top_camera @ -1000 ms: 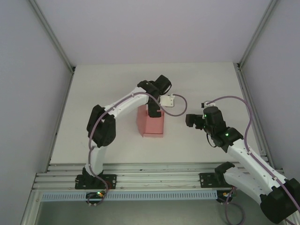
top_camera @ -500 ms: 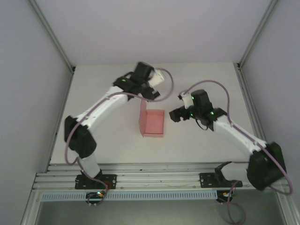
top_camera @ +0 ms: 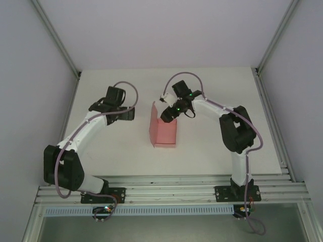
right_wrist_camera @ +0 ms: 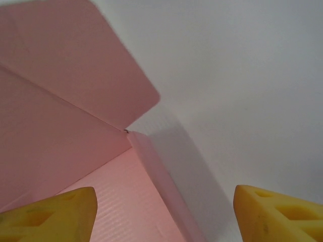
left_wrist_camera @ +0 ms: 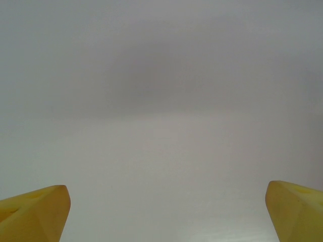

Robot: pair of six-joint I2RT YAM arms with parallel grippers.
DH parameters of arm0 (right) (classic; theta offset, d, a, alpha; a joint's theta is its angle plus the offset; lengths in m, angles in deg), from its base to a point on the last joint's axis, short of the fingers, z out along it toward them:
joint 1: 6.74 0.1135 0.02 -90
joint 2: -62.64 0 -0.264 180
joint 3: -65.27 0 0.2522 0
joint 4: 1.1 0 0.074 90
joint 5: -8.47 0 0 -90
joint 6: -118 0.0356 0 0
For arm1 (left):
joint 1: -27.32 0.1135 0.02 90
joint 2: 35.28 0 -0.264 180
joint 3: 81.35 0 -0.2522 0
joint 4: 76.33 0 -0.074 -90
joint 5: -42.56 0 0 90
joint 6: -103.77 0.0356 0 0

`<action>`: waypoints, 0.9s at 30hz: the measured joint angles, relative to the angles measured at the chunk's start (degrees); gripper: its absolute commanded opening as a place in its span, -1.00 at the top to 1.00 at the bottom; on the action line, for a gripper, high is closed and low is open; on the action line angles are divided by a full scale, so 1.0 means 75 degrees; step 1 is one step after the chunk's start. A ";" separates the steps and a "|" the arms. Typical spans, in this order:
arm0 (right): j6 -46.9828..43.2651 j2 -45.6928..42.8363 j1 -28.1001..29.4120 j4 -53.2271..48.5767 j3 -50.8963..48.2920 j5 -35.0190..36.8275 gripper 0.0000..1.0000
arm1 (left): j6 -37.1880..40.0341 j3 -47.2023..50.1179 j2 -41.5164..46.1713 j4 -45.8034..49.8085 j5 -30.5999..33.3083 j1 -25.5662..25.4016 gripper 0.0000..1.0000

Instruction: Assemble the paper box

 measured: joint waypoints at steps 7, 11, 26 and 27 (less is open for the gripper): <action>-0.0023 0.0615 0.0262 -0.0356 0.0481 0.0493 0.02 | -0.0463 0.0460 0.0627 -0.0038 -0.0134 0.0224 -1.00; 0.0099 0.0624 0.0268 -0.0391 0.0466 0.0810 0.30 | -0.0507 0.0469 0.0688 -0.0099 -0.0152 0.0227 -1.00; 0.2678 -0.0353 0.0720 0.0428 -0.1309 0.3547 0.93 | -0.0653 0.0484 0.0688 -0.0111 -0.0181 0.0227 -1.00; 0.3092 -0.0431 0.0851 0.0323 -0.1329 0.3885 0.95 | -0.0673 0.0484 0.0688 -0.0119 -0.0181 0.0227 -1.00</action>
